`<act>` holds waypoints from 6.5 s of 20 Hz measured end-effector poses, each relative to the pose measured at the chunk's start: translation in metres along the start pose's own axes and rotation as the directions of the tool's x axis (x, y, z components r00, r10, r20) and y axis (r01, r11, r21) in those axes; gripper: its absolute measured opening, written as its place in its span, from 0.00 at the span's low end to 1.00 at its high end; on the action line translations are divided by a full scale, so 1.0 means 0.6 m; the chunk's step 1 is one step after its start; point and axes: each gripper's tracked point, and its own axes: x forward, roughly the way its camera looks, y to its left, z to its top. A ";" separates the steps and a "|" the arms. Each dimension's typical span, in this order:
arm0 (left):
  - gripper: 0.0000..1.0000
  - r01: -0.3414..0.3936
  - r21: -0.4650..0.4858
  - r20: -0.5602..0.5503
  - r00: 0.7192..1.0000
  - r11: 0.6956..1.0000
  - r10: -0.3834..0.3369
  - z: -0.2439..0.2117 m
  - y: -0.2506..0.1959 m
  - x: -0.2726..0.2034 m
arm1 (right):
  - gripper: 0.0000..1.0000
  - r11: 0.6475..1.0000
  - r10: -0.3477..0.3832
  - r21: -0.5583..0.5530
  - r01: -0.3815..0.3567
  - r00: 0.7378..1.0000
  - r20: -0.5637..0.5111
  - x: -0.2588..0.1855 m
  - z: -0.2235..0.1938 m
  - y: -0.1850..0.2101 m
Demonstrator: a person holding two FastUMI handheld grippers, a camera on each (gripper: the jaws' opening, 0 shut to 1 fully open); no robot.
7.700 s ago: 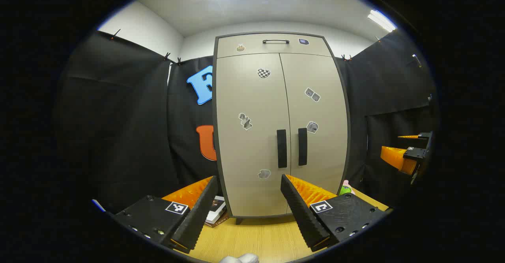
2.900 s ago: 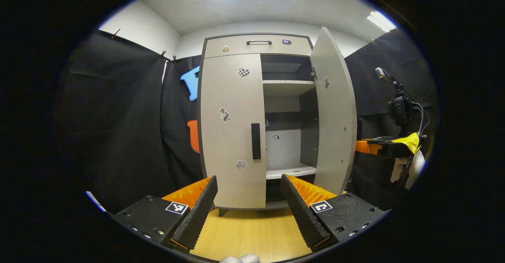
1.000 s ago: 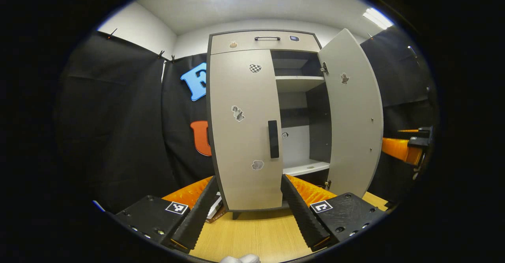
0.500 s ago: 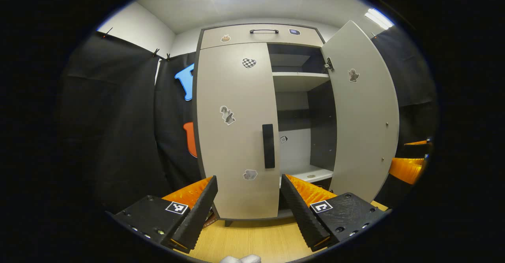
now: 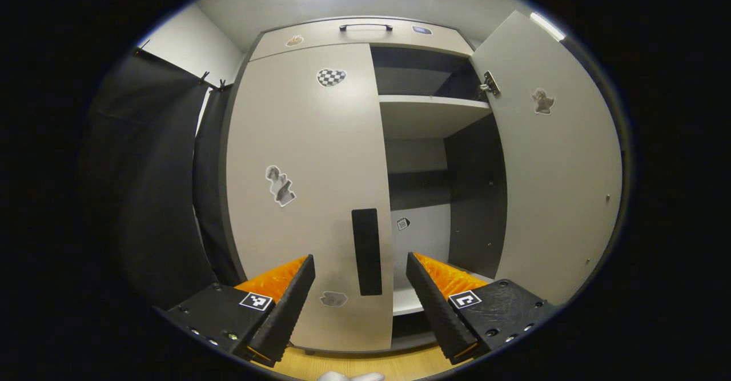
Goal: Open the right door of the double-door shoe cabinet with the right hand, and open the left door with the left hand.
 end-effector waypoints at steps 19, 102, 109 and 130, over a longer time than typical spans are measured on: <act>0.28 0.021 -0.029 -0.090 0.996 0.999 -0.023 -0.065 -0.004 0.122 | 1.00 1.000 0.005 -0.020 -0.006 1.000 -0.029 0.028 -0.009 0.008; 0.96 -0.225 -0.016 -0.209 0.954 0.974 0.217 -0.144 0.344 -0.380 | 1.00 0.992 0.127 0.008 -0.127 0.992 -0.013 -0.081 -0.044 0.119; 0.96 -0.180 -0.043 -0.157 0.973 0.983 0.171 -0.049 0.202 -0.429 | 1.00 0.996 0.090 0.023 -0.091 0.995 0.035 -0.106 0.004 0.038; 0.96 -0.120 -0.007 -0.049 0.992 0.993 0.120 0.076 0.055 -0.490 | 1.00 0.999 0.031 0.035 -0.035 0.996 0.089 -0.154 0.032 -0.035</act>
